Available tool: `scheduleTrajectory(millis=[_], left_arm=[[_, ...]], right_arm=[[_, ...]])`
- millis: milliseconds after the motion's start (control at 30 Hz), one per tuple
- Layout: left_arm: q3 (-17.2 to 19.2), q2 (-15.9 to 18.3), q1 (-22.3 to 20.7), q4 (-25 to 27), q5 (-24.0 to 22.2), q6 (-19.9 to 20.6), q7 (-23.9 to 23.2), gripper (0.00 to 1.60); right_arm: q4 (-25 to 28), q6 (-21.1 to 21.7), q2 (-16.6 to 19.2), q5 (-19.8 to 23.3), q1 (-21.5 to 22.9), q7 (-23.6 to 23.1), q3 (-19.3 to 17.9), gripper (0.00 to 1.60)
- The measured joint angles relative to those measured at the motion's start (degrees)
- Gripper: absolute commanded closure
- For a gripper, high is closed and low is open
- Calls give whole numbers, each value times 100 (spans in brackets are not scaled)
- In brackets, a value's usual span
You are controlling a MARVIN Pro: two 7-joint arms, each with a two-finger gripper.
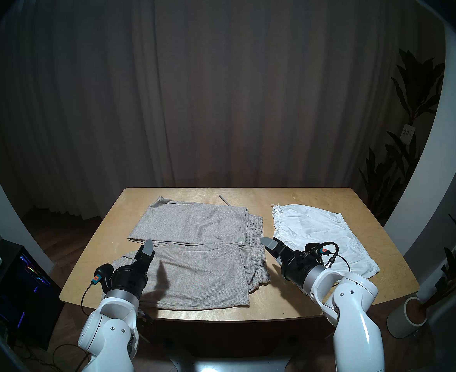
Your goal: Fold pants twice and stack them
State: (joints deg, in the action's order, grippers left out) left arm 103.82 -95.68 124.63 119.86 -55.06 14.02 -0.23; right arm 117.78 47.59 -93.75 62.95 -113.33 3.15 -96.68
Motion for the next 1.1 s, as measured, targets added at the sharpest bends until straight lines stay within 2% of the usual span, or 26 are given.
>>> scheduleTrajectory(millis=[233,400,600,800,1100], left_arm=[[337,188,5,-5,-586,537,-232,0],[517,384,-35,-65,-783,842,-400,0],[635,440,-44,-163,-856,928,-435,0],[795,455,59,-292,-1031,1068,-503,0],[1155,408,400,-309,-1369,1294,-600,0]], right_arm=[[352,483,-55,484,-70,439,-152,0],[467,641,-93,1087,-97,915,-254,0],[464,234,-137,1963,-266,1078,-255,0],[583,-331,-192,2911,-639,1369,-126,0],[952,-1228,-290,3918,-1142,2016,-99,0]])
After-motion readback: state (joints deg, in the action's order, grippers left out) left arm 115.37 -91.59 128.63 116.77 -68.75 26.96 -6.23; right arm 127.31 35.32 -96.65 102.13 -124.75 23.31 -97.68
